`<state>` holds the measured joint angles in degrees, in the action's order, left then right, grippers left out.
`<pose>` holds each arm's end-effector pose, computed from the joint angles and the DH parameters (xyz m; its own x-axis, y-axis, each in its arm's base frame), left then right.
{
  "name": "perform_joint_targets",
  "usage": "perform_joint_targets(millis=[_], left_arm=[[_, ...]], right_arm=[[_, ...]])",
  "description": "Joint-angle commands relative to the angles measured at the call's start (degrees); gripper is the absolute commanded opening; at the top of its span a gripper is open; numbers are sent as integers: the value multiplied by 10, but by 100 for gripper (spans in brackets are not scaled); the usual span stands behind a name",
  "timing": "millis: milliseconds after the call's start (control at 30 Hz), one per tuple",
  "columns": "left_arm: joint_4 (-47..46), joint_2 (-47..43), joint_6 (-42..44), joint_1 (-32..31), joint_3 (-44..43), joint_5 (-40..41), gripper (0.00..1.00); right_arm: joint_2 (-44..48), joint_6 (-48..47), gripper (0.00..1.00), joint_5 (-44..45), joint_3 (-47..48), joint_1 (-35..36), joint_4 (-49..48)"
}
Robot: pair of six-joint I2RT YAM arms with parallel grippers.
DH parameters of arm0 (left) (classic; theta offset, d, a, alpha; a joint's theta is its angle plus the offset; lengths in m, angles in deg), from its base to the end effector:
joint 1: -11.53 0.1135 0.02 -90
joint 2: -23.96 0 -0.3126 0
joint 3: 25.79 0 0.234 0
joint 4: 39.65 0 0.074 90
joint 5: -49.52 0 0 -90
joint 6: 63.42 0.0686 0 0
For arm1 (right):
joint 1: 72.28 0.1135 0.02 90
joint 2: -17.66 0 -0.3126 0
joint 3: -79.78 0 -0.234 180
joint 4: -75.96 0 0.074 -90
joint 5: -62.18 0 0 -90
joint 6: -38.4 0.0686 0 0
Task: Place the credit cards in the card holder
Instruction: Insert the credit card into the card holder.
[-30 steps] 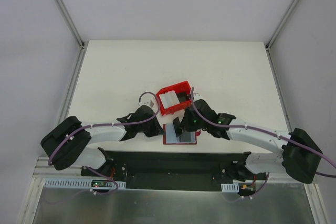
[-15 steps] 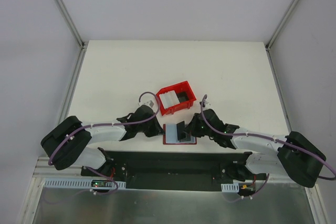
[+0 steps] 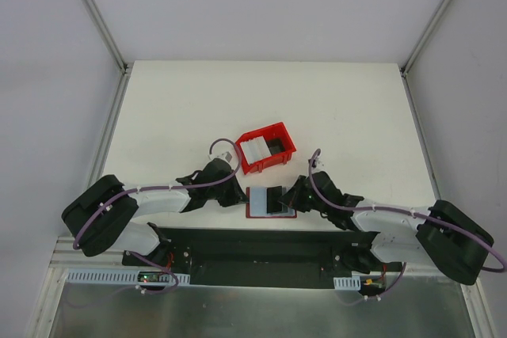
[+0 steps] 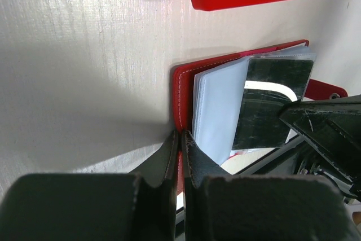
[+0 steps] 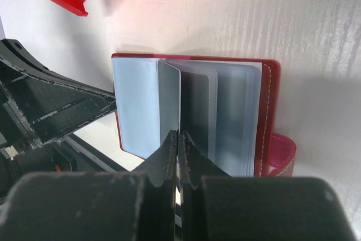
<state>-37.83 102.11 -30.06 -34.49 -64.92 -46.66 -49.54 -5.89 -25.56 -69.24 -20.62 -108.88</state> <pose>0.1649 -0.1816 0.1791 -0.8945 -0.2689 -0.3572 0.0452 0.7404 -0.6706 0.1320 0.1625 0.1892 -0.7716 0.1774 -0.6109 -0.3015 0.7436 0.5968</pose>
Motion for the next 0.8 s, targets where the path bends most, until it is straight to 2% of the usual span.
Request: perform_joint_targets(millis=[0,767], left_arm=[[66,28,7,4,14,13,0],[67,32,9,3,9,15,0]], right_arm=[[13,8,0,-5,-19,1,-1],[-7,-6,0,-39,-2,1,-2]])
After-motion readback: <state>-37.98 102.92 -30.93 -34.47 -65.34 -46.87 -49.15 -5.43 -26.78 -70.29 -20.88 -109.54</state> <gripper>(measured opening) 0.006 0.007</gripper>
